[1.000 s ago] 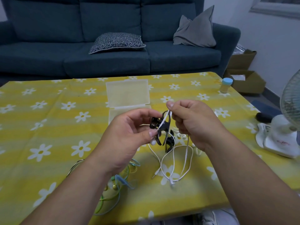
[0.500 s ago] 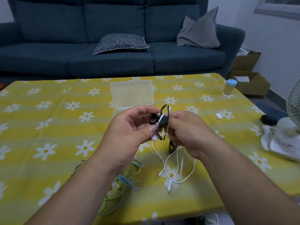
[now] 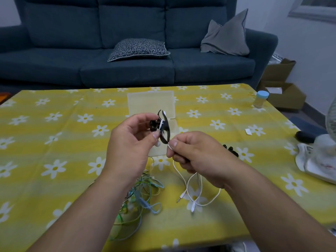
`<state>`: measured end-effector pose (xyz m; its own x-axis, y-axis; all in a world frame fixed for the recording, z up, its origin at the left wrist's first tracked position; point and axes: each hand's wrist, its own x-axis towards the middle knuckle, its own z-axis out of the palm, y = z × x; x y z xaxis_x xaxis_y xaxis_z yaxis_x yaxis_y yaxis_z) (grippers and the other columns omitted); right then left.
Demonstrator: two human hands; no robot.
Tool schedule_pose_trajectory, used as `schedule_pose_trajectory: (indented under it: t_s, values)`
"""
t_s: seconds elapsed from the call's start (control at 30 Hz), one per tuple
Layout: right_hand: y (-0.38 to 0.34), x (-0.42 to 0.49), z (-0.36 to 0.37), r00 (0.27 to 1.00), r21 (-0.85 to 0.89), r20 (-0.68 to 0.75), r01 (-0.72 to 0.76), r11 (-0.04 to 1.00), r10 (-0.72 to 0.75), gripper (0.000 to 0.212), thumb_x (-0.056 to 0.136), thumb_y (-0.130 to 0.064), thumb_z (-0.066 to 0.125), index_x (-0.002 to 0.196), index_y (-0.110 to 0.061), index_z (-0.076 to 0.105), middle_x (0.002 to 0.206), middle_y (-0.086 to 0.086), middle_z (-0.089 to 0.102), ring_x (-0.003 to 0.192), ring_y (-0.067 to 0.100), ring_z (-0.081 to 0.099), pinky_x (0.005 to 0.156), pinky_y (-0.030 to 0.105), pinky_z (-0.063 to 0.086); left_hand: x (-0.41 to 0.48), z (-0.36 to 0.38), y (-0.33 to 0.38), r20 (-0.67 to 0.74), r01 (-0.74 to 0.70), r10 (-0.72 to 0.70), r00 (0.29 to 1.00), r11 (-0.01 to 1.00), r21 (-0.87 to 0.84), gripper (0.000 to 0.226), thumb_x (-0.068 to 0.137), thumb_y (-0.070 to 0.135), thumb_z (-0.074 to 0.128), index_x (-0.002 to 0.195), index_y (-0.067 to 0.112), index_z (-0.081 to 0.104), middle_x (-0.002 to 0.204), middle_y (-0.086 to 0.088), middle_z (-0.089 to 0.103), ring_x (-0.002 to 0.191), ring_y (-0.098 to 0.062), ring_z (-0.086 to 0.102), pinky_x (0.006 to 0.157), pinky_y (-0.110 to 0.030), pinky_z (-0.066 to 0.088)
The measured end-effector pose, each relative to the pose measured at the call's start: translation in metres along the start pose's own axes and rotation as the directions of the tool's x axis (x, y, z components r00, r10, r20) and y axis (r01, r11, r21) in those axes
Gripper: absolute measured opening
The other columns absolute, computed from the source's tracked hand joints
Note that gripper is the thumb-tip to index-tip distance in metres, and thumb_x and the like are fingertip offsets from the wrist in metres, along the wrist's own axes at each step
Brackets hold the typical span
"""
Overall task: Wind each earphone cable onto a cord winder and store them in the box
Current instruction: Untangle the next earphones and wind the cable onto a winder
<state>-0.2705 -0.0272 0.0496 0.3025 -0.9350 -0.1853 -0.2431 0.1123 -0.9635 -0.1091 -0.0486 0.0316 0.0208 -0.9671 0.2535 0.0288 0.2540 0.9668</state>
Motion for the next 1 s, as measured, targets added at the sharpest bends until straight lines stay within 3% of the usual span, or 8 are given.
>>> schedule_pose_trajectory:
  t_s: [0.17, 0.37, 0.6, 0.77, 0.9, 1.0]
  values:
    - [-0.004, -0.004, -0.008, 0.999, -0.100, 0.002, 0.040, 0.994, -0.040, 0.031, 0.103, -0.019, 0.049, 0.078, -0.012, 0.067, 0.051, -0.009, 0.040, 0.046, 0.008, 0.031, 0.046, 0.019, 0.027, -0.001, 0.002, 0.001, -0.013, -0.042, 0.043, 0.999, 0.997, 0.063, 0.038, 0.084, -0.012, 0.065, 0.100, 0.023, 0.069, 0.090, -0.003, 0.074, 0.070, -0.017, 0.065, 0.076, -0.035, 0.057]
    - [-0.007, -0.005, -0.010, 0.997, -0.071, 0.015, 0.072, 0.995, -0.071, 0.031, 0.103, -0.017, 0.049, 0.078, -0.010, 0.067, 0.050, -0.009, 0.038, 0.047, 0.009, 0.029, 0.046, 0.021, 0.024, -0.001, 0.004, 0.001, -0.006, 0.047, -0.047, 0.999, 0.996, -0.075, 0.036, 0.085, -0.014, 0.062, 0.100, 0.018, 0.067, 0.093, -0.006, 0.073, 0.066, -0.014, 0.063, 0.070, -0.028, 0.052]
    - [-0.014, -0.008, -0.015, 0.993, 0.077, 0.017, 0.113, 0.991, -0.114, 0.026, 0.100, -0.012, 0.051, 0.081, -0.005, 0.068, 0.053, -0.002, 0.036, 0.047, 0.011, 0.025, 0.044, 0.022, 0.020, -0.006, 0.009, 0.001, 0.083, -0.144, 0.129, 0.988, 0.968, 0.206, 0.041, 0.085, -0.012, 0.063, 0.099, 0.026, 0.067, 0.091, 0.009, 0.071, 0.085, -0.013, 0.067, 0.072, -0.021, 0.054]
    - [-0.018, -0.007, -0.028, 0.967, 0.077, -0.191, 0.189, 0.979, -0.171, 0.022, 0.094, -0.004, 0.055, 0.077, -0.005, 0.069, 0.053, 0.001, 0.034, 0.046, 0.012, 0.023, 0.045, 0.025, 0.016, -0.008, 0.008, 0.001, 0.167, -0.169, 0.125, 0.978, 0.945, 0.281, 0.047, 0.085, -0.010, 0.064, 0.096, 0.035, 0.067, 0.095, 0.010, 0.070, 0.089, -0.014, 0.066, 0.074, -0.030, 0.056]
    - [-0.013, -0.004, -0.036, 0.885, -0.155, -0.383, 0.219, 0.963, -0.263, 0.020, 0.090, -0.013, 0.066, 0.071, -0.005, 0.069, 0.047, -0.008, 0.037, 0.046, 0.010, 0.029, 0.048, 0.024, 0.025, -0.012, 0.012, 0.006, 0.288, -0.083, 0.037, 0.957, 0.986, 0.148, 0.043, 0.084, -0.017, 0.062, 0.095, 0.024, 0.069, 0.088, 0.008, 0.070, 0.078, -0.011, 0.064, 0.068, -0.025, 0.053]
    - [-0.011, -0.002, -0.042, 0.825, -0.242, -0.472, 0.218, 0.945, -0.311, 0.018, 0.086, -0.018, 0.073, 0.074, -0.006, 0.070, 0.045, -0.014, 0.038, 0.044, 0.004, 0.032, 0.045, 0.018, 0.030, -0.012, 0.012, 0.007, 0.348, -0.019, 0.002, 0.937, 0.999, 0.044, 0.041, 0.083, -0.019, 0.061, 0.094, 0.019, 0.071, 0.089, 0.000, 0.069, 0.077, -0.017, 0.061, 0.068, -0.028, 0.052]
